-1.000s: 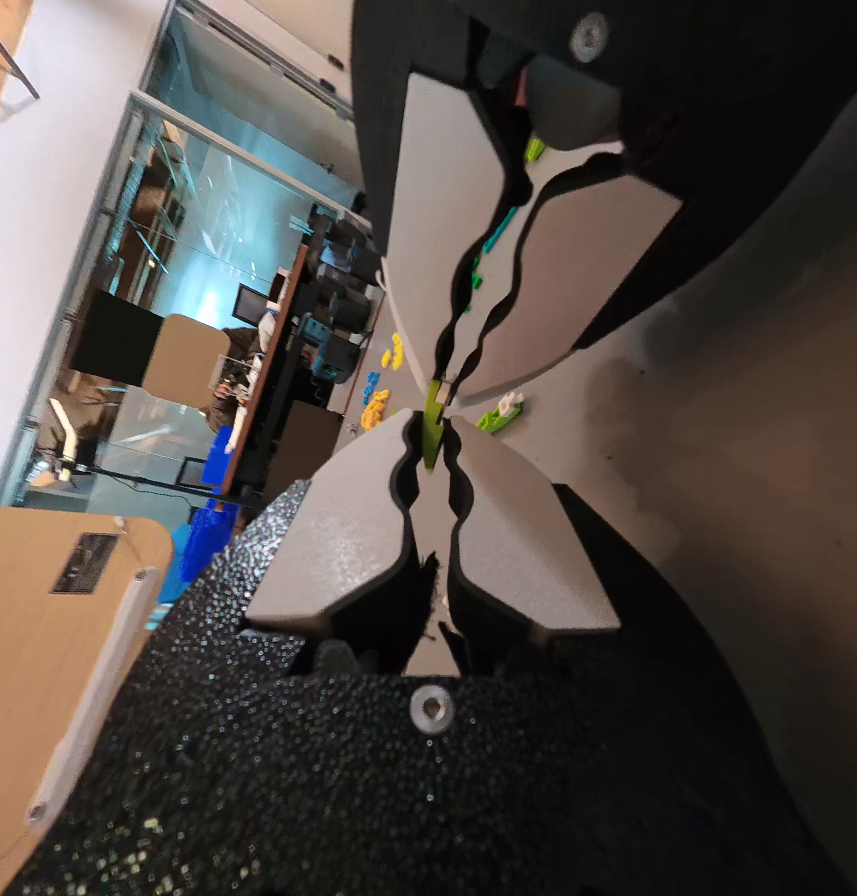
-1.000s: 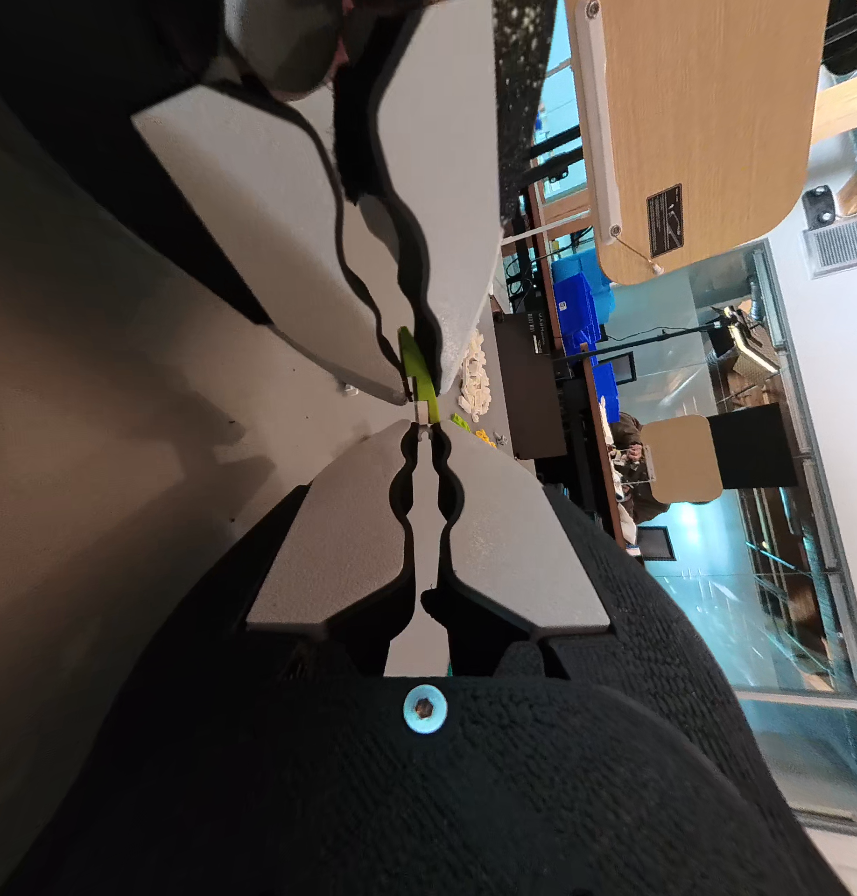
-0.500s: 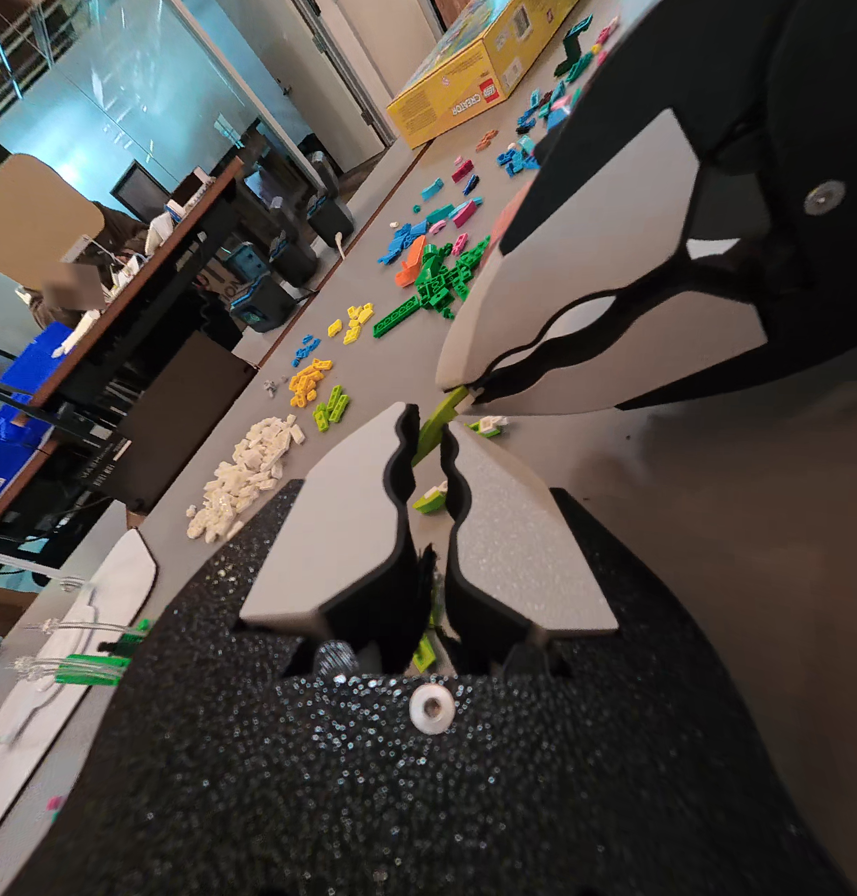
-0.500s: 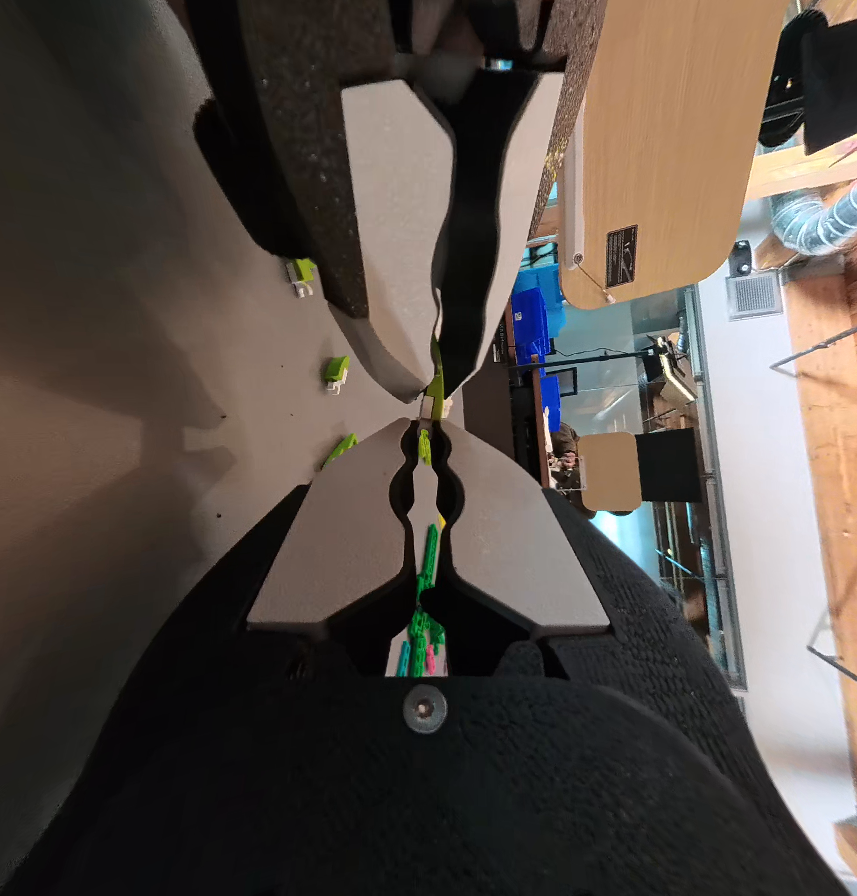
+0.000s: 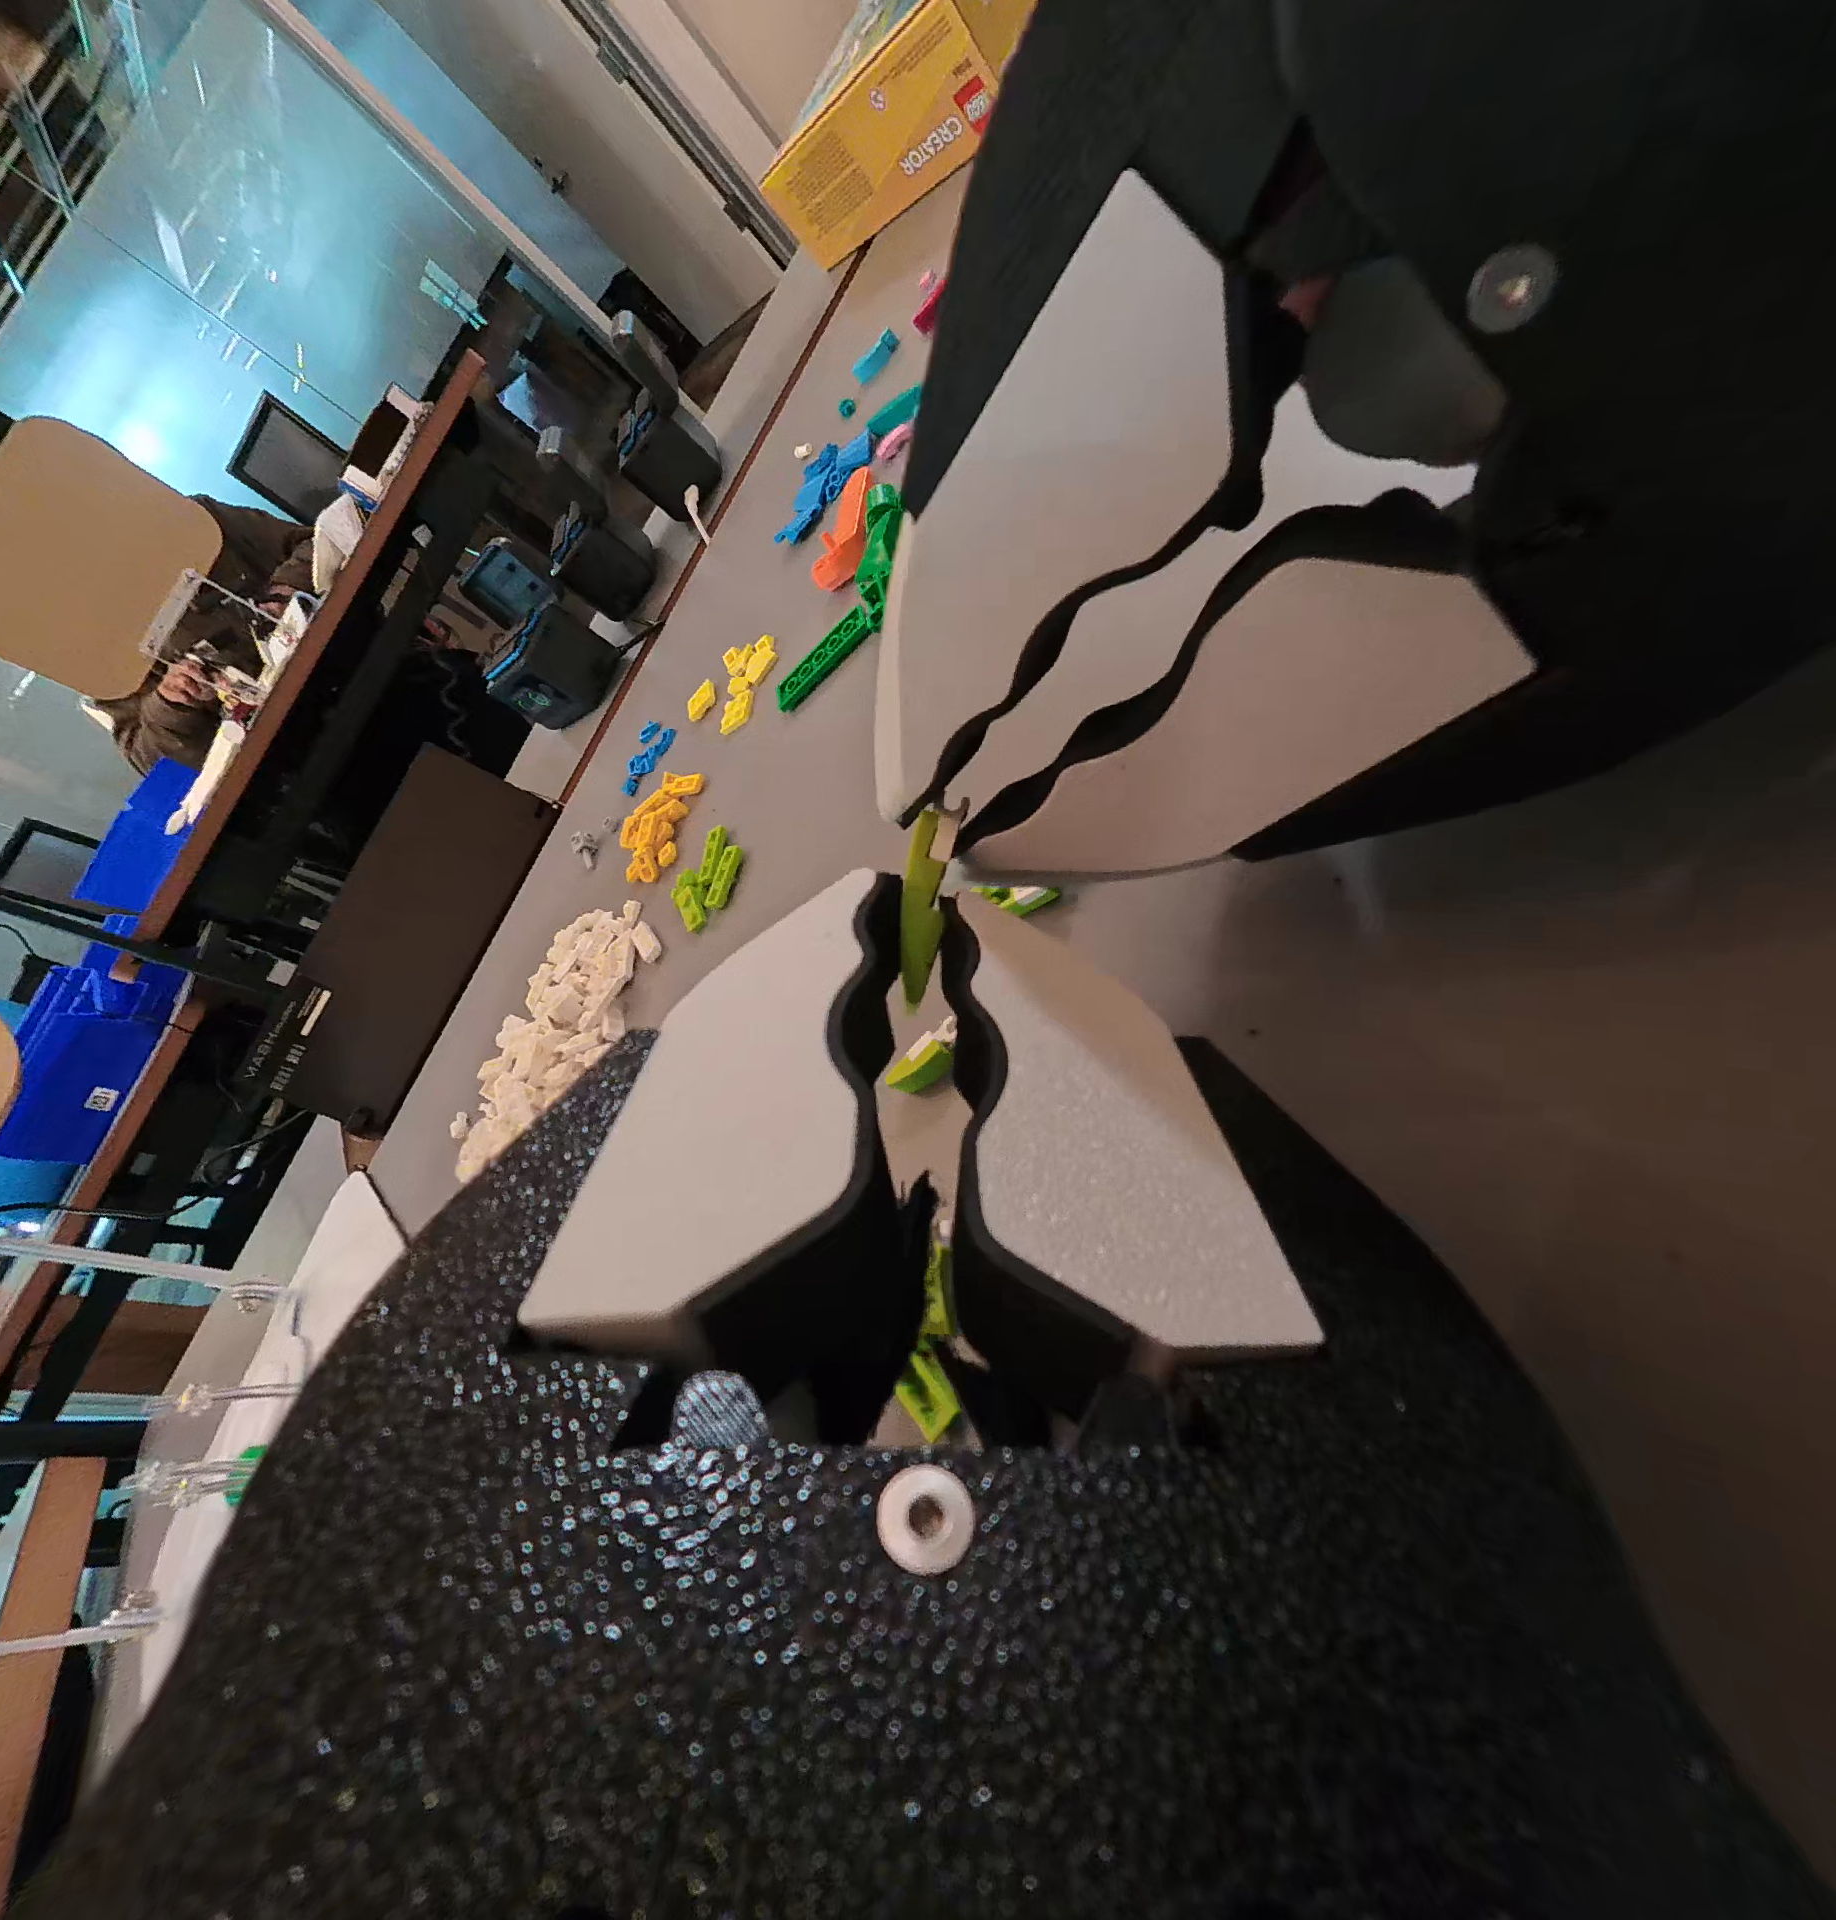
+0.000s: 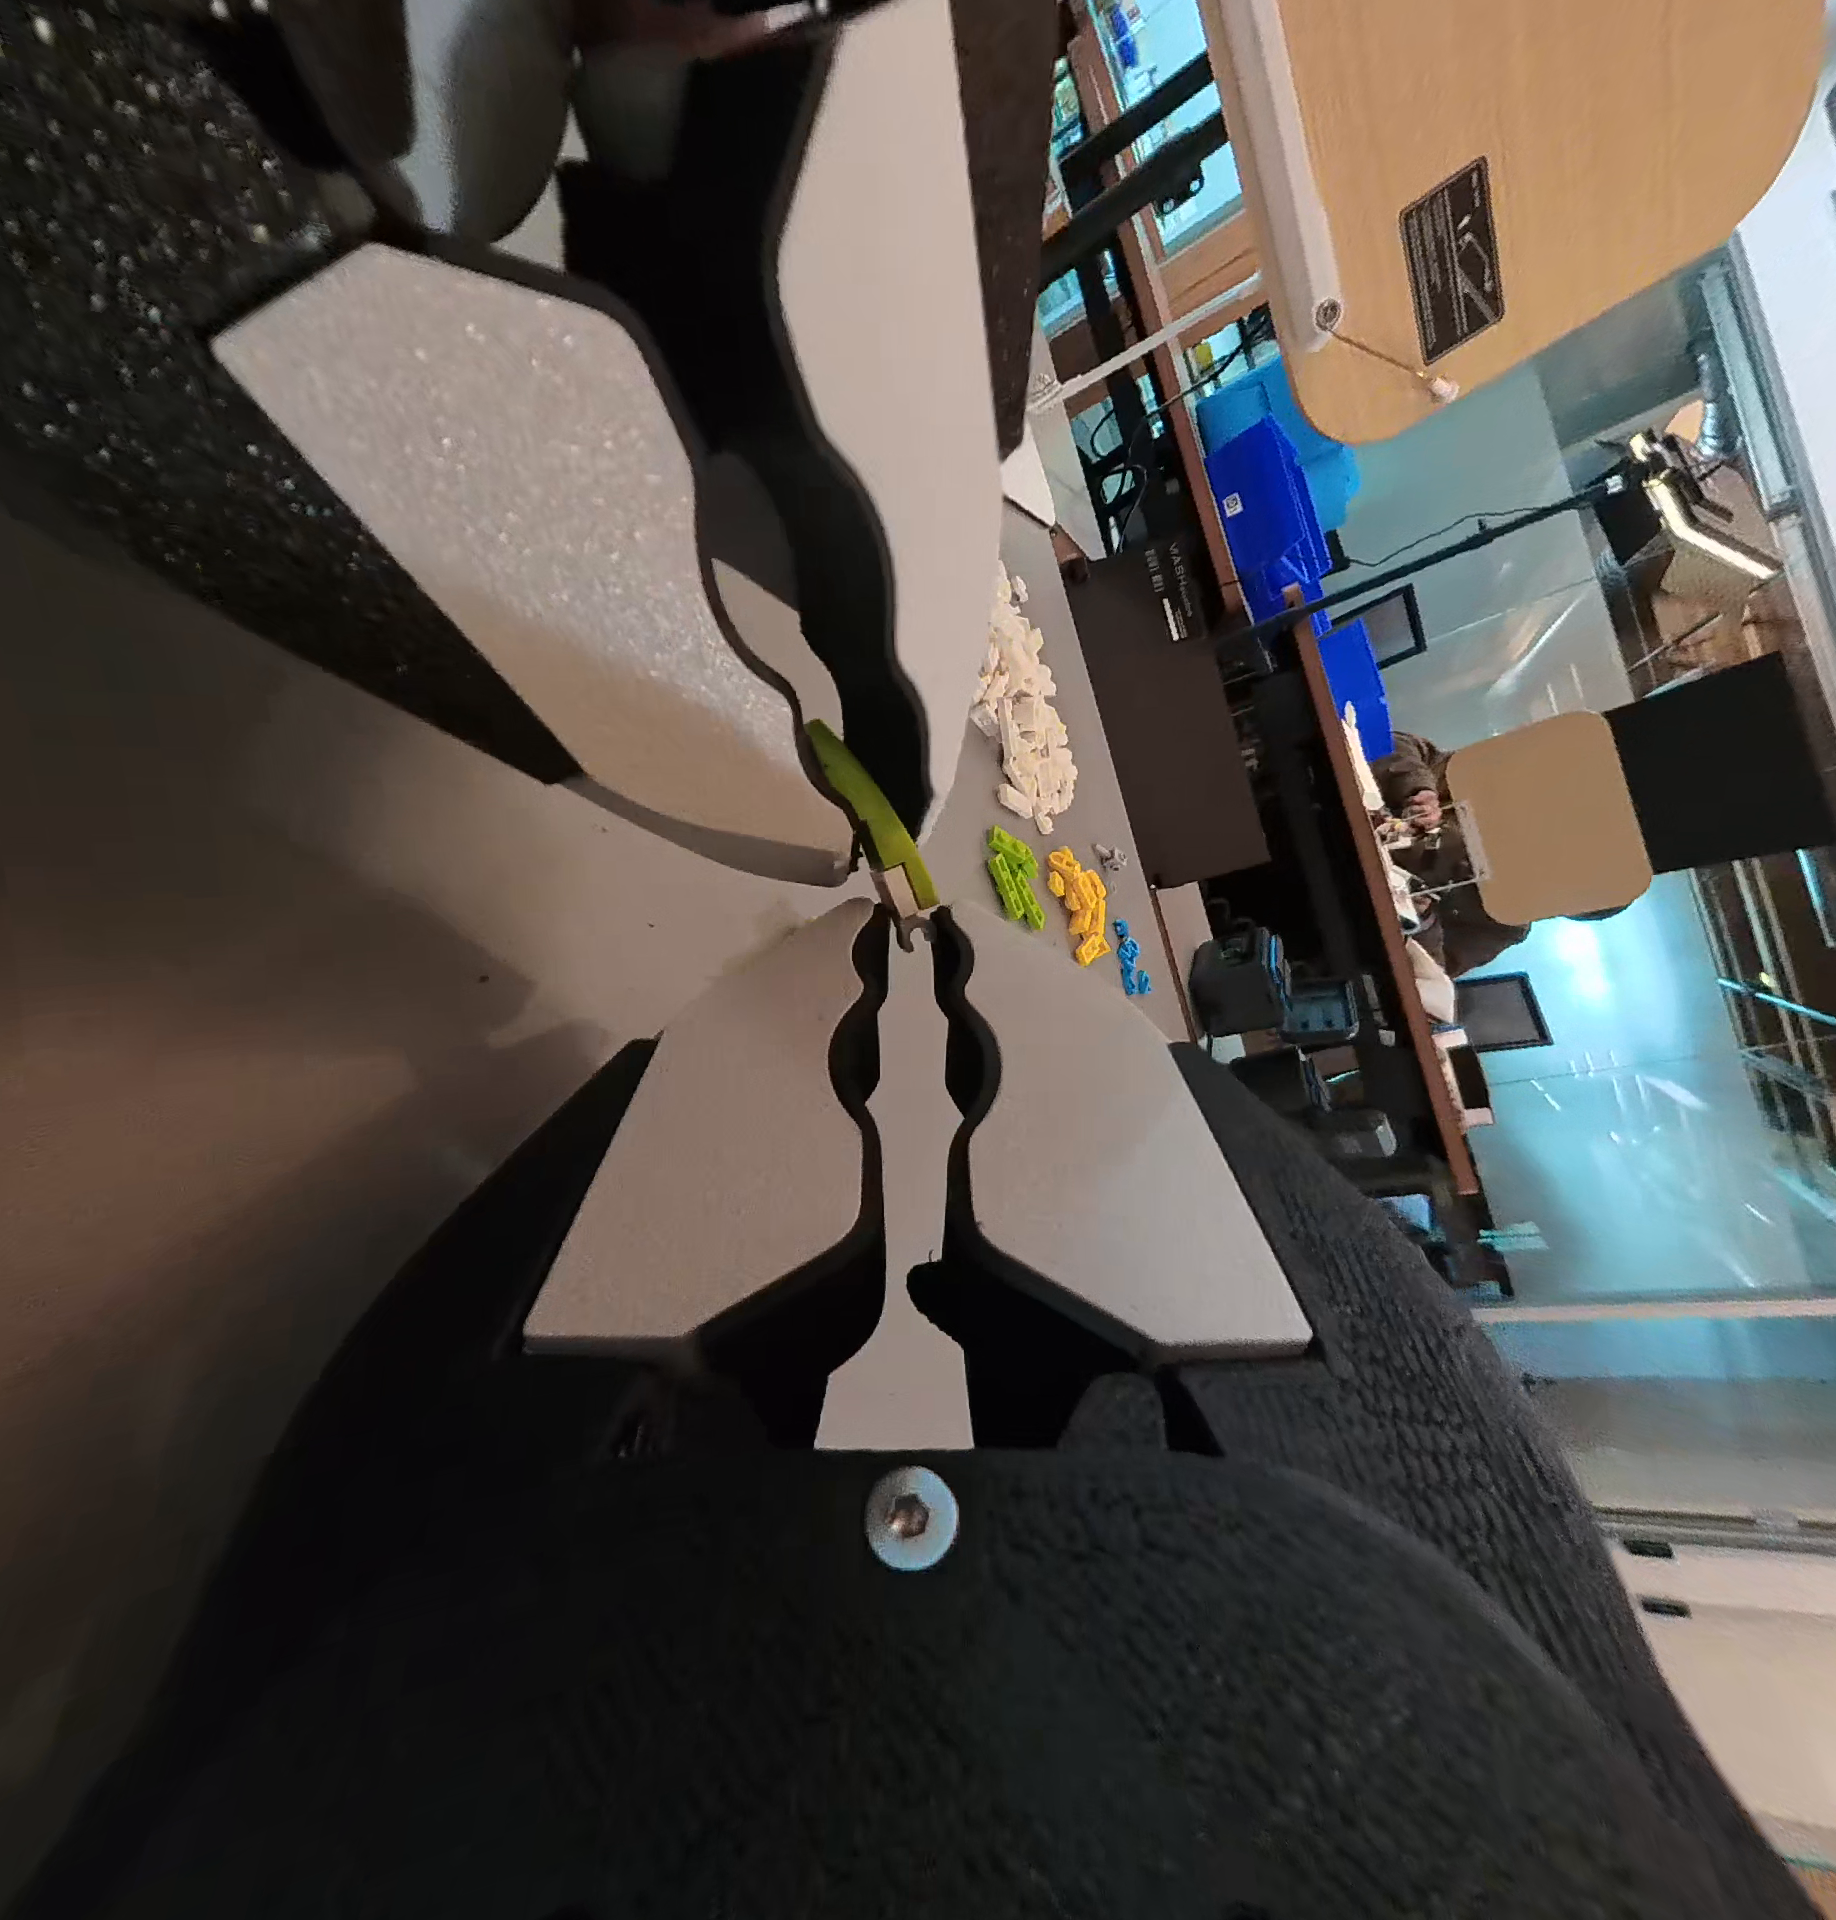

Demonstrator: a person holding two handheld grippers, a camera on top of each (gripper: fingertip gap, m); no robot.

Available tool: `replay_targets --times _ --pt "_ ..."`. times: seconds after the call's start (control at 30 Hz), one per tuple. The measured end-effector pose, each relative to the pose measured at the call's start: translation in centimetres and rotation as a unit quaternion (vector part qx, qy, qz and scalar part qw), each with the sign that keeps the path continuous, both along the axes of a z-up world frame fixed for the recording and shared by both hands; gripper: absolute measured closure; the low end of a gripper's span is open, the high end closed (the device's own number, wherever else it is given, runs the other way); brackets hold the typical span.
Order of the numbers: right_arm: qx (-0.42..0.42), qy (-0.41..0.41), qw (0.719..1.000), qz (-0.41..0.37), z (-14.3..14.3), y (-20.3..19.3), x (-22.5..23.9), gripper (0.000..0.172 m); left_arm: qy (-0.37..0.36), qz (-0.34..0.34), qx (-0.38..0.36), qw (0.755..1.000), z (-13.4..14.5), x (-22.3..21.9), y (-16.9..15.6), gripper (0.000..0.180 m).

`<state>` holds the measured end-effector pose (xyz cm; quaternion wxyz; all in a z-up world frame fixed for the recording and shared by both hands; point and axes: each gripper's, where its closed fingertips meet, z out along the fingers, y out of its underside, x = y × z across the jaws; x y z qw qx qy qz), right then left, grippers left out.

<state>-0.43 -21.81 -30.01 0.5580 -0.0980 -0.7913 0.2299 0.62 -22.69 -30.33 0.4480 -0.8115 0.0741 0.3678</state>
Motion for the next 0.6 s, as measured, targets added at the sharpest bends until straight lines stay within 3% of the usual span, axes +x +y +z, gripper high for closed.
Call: replay_targets --times 0.27,0.33,0.37,0.5,0.6 --pt "-0.016 -0.004 1.000 -0.009 0.00 0.29 -0.27 0.152 0.040 -0.014 -0.012 0.999 0.07 0.42 0.18 0.172" --pt "-0.007 -0.008 1.000 -0.005 -0.33 0.21 -0.23 0.156 0.053 -0.019 -0.009 0.998 0.35 0.64 0.28 0.172" --pt "0.000 -0.002 1.000 -0.005 -0.33 0.22 -0.22 0.165 0.050 -0.020 -0.007 0.999 0.37 0.72 0.32 0.172" --pt "0.040 0.009 0.999 -0.012 -0.48 0.56 -0.37 0.170 0.038 -0.017 -0.009 0.999 0.16 0.65 0.35 0.172" --pt "0.091 0.055 0.994 -0.026 0.25 0.95 -0.52 0.172 -0.028 -0.017 0.030 0.999 0.58 0.87 0.58 0.172"
